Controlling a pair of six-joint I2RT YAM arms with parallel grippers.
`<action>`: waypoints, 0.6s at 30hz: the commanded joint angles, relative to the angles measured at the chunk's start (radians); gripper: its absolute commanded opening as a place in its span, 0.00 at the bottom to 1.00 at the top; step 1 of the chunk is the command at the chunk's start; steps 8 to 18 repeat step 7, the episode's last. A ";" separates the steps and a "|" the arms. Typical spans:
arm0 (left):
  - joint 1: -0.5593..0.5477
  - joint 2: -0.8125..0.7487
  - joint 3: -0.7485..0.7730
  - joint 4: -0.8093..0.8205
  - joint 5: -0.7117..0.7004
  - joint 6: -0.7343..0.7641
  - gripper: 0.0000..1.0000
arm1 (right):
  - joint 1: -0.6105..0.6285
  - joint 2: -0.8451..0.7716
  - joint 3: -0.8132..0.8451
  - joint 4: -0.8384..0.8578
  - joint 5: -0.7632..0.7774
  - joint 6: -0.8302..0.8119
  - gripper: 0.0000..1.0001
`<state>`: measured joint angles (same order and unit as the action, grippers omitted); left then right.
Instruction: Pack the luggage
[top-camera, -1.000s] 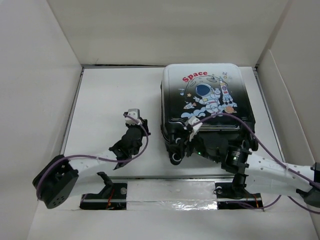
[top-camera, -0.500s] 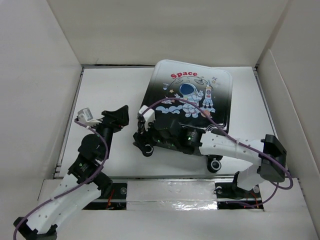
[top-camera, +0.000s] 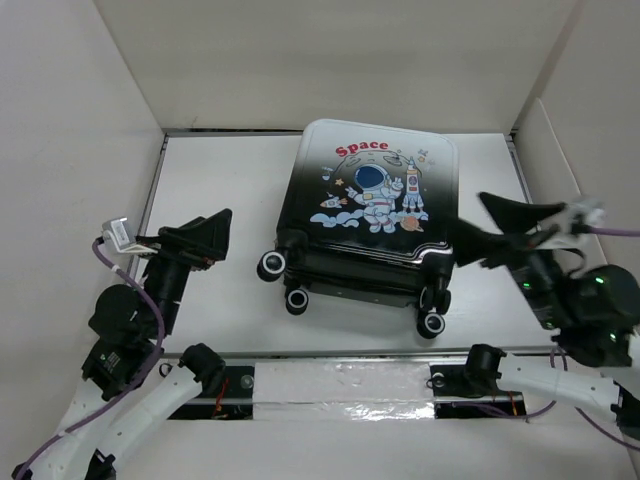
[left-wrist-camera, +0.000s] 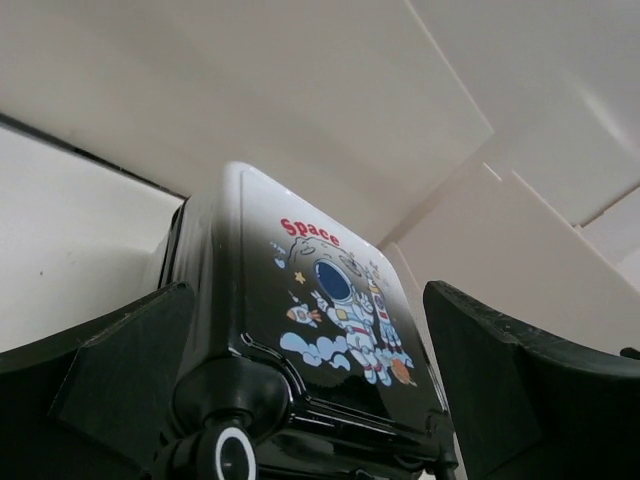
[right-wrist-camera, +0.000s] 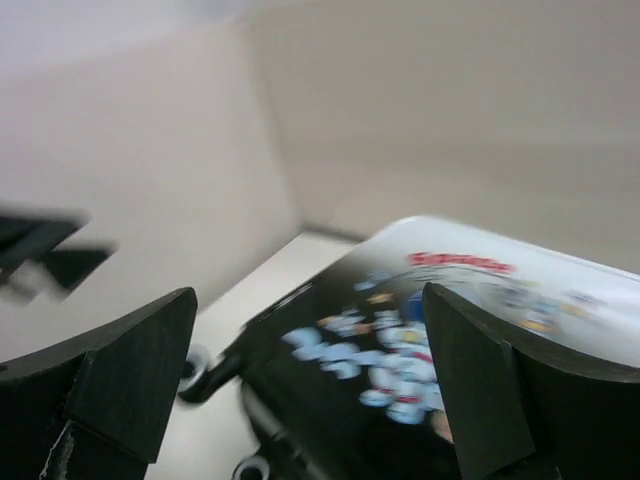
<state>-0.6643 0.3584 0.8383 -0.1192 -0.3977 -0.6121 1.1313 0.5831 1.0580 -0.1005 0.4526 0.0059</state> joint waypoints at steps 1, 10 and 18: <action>0.005 0.011 0.059 -0.034 0.054 0.089 0.99 | -0.050 -0.106 -0.102 -0.135 0.392 0.051 1.00; 0.005 0.043 0.027 -0.025 0.065 0.104 0.99 | -0.062 -0.180 -0.154 -0.203 0.499 0.120 1.00; 0.005 0.043 0.027 -0.025 0.065 0.104 0.99 | -0.062 -0.180 -0.154 -0.203 0.499 0.120 1.00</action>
